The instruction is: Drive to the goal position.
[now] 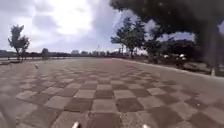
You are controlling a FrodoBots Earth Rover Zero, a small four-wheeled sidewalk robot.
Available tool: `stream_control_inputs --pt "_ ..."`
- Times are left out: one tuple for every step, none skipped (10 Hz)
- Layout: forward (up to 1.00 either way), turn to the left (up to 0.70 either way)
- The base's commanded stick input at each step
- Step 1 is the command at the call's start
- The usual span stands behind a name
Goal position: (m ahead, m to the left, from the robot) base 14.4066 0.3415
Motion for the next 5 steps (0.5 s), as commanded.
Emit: stream_control_inputs --pt "0.70 0.00" --pt "0.70 0.00" --pt "0.70 0.00" --pt "0.70 0.00" --pt "0.70 0.00"
